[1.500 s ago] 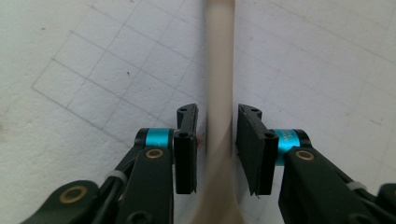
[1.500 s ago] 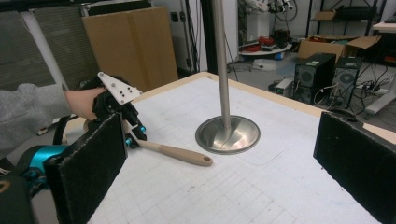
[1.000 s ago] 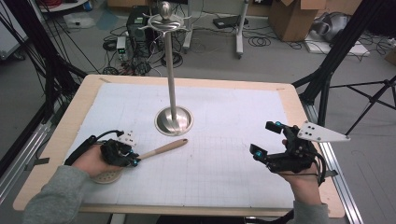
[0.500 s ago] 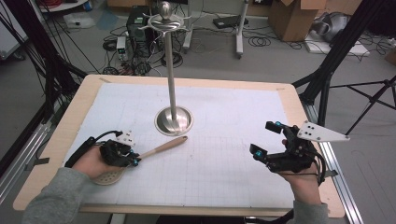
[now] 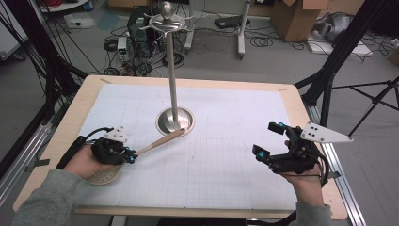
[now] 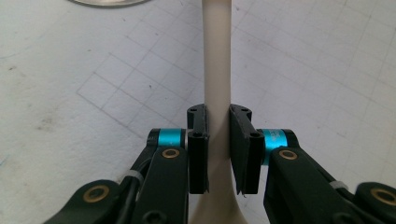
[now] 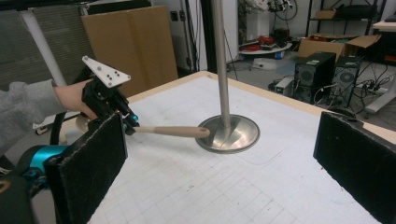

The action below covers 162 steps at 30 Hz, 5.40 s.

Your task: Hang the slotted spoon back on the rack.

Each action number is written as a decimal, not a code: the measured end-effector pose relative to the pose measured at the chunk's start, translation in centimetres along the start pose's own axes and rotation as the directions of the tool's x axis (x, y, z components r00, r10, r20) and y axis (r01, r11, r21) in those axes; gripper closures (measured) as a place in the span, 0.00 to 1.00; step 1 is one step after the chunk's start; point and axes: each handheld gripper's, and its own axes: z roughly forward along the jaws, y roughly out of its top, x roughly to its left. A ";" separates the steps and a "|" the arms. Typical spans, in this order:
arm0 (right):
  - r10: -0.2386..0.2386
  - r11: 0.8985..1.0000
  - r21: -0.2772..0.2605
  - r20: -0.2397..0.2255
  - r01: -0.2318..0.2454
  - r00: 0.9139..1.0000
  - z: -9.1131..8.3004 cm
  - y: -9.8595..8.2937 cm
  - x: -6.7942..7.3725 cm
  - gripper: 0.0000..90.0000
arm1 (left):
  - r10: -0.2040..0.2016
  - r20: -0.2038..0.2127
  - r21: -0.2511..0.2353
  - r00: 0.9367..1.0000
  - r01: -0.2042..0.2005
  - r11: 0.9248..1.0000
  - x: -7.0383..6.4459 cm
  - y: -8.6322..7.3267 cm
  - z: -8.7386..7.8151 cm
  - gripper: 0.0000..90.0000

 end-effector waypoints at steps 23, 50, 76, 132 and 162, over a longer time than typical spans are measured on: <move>-0.007 1.000 -0.004 -0.014 0.007 1.000 0.6 0.3 0.0 0.02 | -0.053 -0.014 -0.132 0.998 0.051 0.990 1.2 0.5 -4.4 0.87; 0.002 1.000 -0.008 -0.010 -0.003 1.000 0.4 0.1 -0.5 0.02 | -0.092 -0.024 -0.223 0.995 0.085 0.971 2.5 2.6 -8.9 0.87; 0.015 1.000 -0.018 -0.011 -0.015 1.000 0.1 0.0 -1.0 0.02 | -0.090 -0.060 -0.276 0.994 0.070 0.959 3.2 4.7 -12.0 0.87; 0.024 0.999 -0.022 -0.004 -0.025 1.000 0.0 -0.1 -1.2 0.02 | -0.091 -0.108 -0.431 0.990 0.036 0.902 3.6 6.3 -19.2 0.87; 0.027 0.999 -0.022 -0.008 -0.027 1.000 -0.1 -0.1 -1.2 0.02 | -0.097 -0.028 -0.502 0.995 0.070 0.862 4.0 7.4 -18.4 0.87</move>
